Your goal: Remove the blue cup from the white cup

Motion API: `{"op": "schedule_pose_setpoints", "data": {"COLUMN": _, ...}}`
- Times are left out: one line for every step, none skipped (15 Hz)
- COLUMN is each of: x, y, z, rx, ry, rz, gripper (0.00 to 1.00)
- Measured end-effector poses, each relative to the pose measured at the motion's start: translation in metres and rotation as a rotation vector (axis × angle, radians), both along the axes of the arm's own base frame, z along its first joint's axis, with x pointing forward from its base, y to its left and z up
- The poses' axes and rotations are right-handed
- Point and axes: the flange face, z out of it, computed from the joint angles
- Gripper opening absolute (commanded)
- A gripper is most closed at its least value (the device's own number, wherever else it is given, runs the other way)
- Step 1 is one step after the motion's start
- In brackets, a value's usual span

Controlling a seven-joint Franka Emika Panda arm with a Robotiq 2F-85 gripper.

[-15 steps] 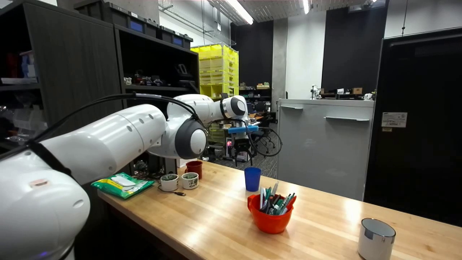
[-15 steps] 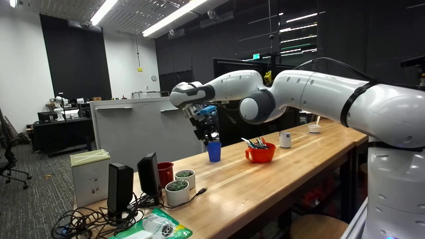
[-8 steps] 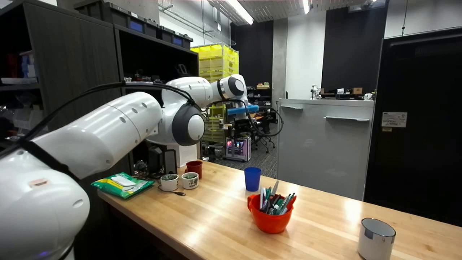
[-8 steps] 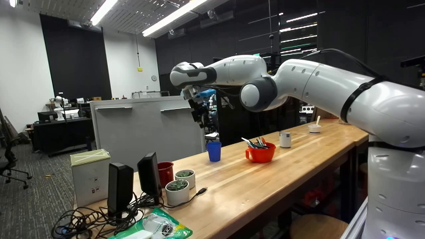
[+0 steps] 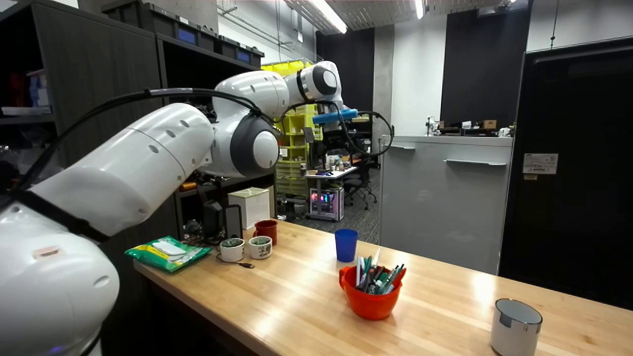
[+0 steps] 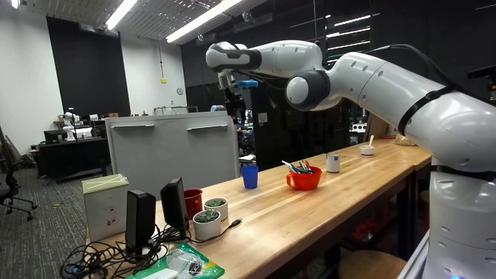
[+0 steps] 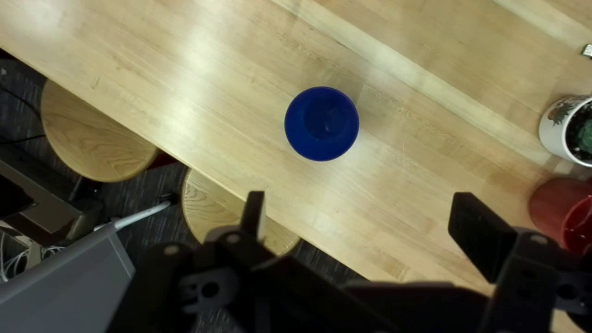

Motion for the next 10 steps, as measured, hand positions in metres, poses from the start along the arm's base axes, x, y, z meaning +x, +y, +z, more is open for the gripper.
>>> {"op": "schedule_pose_setpoints", "data": {"x": -0.005, "y": -0.005, "z": 0.010, "rx": 0.017, "ry": 0.000, "rz": -0.009, "gripper": 1.00}}
{"op": "schedule_pose_setpoints", "data": {"x": -0.011, "y": -0.010, "z": 0.019, "rx": 0.034, "ry": 0.007, "rz": -0.022, "gripper": 1.00}}
{"op": "schedule_pose_setpoints", "data": {"x": -0.017, "y": -0.018, "z": 0.026, "rx": 0.048, "ry": 0.023, "rz": -0.038, "gripper": 1.00}}
{"op": "schedule_pose_setpoints", "data": {"x": -0.024, "y": -0.027, "z": 0.031, "rx": 0.058, "ry": 0.045, "rz": -0.059, "gripper": 1.00}}
{"op": "schedule_pose_setpoints", "data": {"x": -0.029, "y": -0.038, "z": 0.034, "rx": 0.062, "ry": 0.064, "rz": -0.084, "gripper": 1.00}}
{"op": "schedule_pose_setpoints", "data": {"x": -0.033, "y": -0.050, "z": 0.036, "rx": 0.062, "ry": 0.076, "rz": -0.111, "gripper": 1.00}}
{"op": "schedule_pose_setpoints", "data": {"x": -0.036, "y": -0.062, "z": 0.038, "rx": 0.063, "ry": 0.083, "rz": -0.137, "gripper": 1.00}}
{"op": "schedule_pose_setpoints", "data": {"x": -0.038, "y": -0.075, "z": 0.038, "rx": 0.062, "ry": 0.087, "rz": -0.162, "gripper": 1.00}}
{"op": "schedule_pose_setpoints", "data": {"x": -0.040, "y": -0.088, "z": 0.038, "rx": 0.062, "ry": 0.090, "rz": -0.188, "gripper": 1.00}}
{"op": "schedule_pose_setpoints", "data": {"x": -0.041, "y": -0.100, "z": 0.038, "rx": 0.061, "ry": 0.091, "rz": -0.212, "gripper": 1.00}}
